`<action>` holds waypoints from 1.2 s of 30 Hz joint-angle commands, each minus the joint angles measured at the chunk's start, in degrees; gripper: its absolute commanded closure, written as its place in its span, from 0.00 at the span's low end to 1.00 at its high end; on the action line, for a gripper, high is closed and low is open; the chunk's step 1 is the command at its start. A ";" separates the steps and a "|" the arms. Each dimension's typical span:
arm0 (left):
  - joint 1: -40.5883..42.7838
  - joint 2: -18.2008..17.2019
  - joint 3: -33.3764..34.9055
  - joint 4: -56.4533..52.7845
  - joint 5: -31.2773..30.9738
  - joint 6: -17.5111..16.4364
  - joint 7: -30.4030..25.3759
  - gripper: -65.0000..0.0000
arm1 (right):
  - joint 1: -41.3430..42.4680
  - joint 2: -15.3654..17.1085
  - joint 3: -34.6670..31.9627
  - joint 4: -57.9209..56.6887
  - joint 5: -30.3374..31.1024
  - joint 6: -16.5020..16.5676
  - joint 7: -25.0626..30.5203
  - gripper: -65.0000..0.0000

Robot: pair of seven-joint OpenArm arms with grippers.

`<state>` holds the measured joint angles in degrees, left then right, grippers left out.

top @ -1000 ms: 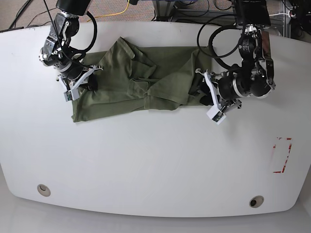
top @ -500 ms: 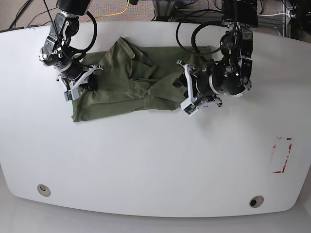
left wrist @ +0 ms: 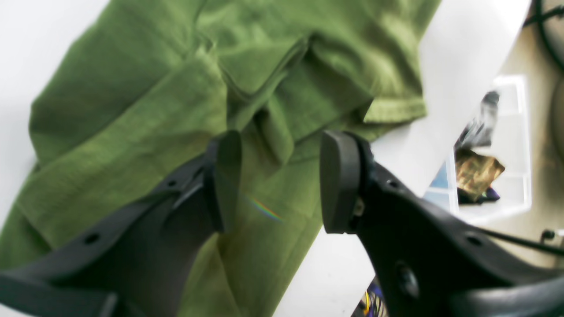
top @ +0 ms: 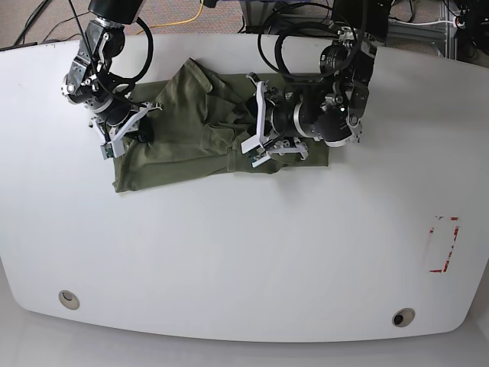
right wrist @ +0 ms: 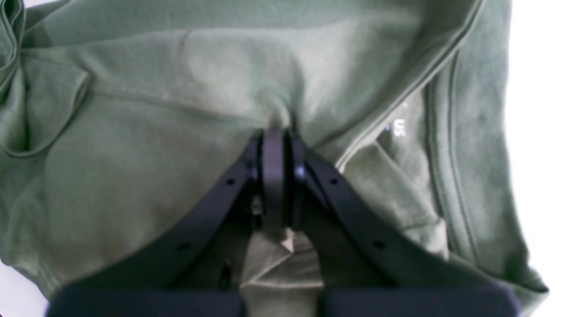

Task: Layout the t-shirt on the table in an organized manner, then fold the t-shirt properly
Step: 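Press and smooth the folded layer with the left gripper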

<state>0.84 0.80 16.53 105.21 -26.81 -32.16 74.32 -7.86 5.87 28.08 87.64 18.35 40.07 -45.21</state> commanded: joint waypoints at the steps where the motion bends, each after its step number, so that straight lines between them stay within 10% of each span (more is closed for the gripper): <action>1: -0.89 0.48 -2.60 2.44 -0.58 -0.06 -0.70 0.60 | -0.36 0.24 0.01 0.06 -1.69 -0.07 -2.74 0.99; 9: -0.18 0.74 -13.85 2.62 -0.23 0.65 -3.51 0.80 | -0.36 0.24 0.01 0.06 -1.60 -0.07 -2.74 0.99; 13: 1.84 0.74 -18.42 2.62 1.01 6.27 -7.03 0.94 | -0.36 0.24 0.01 0.06 -1.60 -0.07 -2.74 0.99; 30: 4.65 -0.23 -19.57 2.44 3.20 23.33 -10.19 0.92 | -0.36 0.24 0.01 0.06 -1.60 -0.07 -2.74 0.99; 36: 4.65 -0.05 -18.69 1.47 7.86 23.94 -10.10 0.92 | -0.36 0.24 -0.08 0.06 -1.69 -0.07 -2.74 0.99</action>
<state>6.04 0.67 -2.83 106.61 -18.59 -8.29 65.01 -7.88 5.87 28.05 87.64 18.39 40.07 -45.23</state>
